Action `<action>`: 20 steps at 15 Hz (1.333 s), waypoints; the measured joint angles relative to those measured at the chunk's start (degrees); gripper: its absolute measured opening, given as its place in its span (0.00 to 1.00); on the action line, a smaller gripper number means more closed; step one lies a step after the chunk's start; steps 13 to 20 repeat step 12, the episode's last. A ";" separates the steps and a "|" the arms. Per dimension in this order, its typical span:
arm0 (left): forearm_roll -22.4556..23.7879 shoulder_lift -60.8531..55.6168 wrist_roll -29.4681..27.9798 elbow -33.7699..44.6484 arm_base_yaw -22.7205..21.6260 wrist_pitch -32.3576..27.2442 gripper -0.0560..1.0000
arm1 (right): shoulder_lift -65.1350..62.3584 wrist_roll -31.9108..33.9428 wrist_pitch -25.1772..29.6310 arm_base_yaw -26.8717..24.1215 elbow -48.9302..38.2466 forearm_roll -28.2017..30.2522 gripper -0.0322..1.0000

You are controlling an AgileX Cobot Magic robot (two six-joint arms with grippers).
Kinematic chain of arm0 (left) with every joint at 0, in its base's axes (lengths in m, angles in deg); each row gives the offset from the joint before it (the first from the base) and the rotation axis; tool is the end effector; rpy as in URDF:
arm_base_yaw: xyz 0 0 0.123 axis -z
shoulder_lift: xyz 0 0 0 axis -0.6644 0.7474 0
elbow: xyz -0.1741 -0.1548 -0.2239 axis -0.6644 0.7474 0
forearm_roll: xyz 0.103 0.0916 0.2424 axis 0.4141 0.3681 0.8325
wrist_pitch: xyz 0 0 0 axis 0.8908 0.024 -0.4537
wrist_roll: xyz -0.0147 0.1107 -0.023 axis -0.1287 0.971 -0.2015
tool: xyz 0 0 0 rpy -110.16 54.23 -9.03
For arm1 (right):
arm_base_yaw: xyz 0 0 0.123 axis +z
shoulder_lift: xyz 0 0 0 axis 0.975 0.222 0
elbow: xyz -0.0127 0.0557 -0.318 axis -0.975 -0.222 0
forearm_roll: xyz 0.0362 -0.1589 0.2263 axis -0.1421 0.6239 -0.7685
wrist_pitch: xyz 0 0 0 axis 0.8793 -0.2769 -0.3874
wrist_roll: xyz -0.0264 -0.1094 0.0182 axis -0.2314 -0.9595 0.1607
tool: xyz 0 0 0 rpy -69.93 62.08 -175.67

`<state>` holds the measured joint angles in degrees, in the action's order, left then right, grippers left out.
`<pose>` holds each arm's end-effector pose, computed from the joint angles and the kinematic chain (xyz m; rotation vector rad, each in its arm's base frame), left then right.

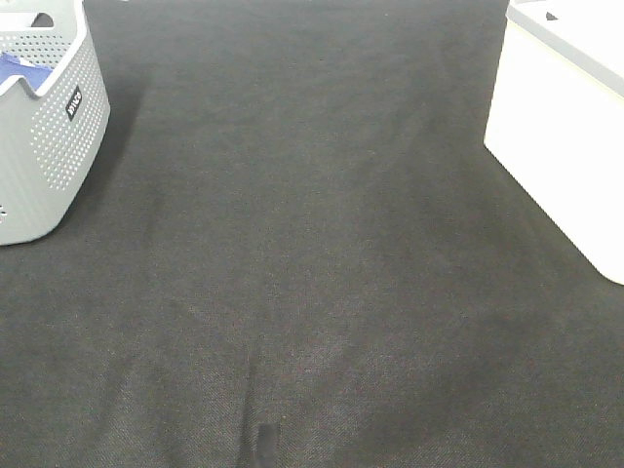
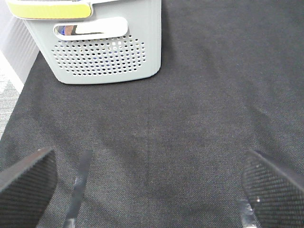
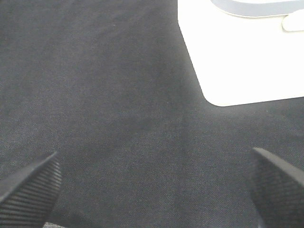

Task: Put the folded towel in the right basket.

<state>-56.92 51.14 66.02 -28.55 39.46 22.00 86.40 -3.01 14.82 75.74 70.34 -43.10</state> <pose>0.0021 -0.0033 0.2841 0.0400 2.0307 0.0313 -0.0003 0.0102 0.2808 -0.0935 2.0375 0.0367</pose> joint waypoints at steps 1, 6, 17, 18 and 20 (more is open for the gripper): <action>0.00 -0.52 0.00 0.00 0.00 0.00 0.99 | 0.00 0.00 0.00 0.00 0.00 0.00 0.96; 0.00 -0.69 0.00 0.00 0.00 0.00 0.99 | 0.00 0.00 0.00 0.00 0.00 0.00 0.96; 0.00 -0.69 0.00 0.00 0.00 0.00 0.99 | 0.00 0.00 0.00 0.00 0.00 0.00 0.96; 0.00 -0.69 0.00 0.00 0.00 0.00 0.99 | 0.00 0.00 0.00 0.00 0.00 0.00 0.96; 0.00 -0.69 0.00 0.00 0.00 0.00 0.99 | 0.00 0.00 0.00 0.00 0.00 0.00 0.96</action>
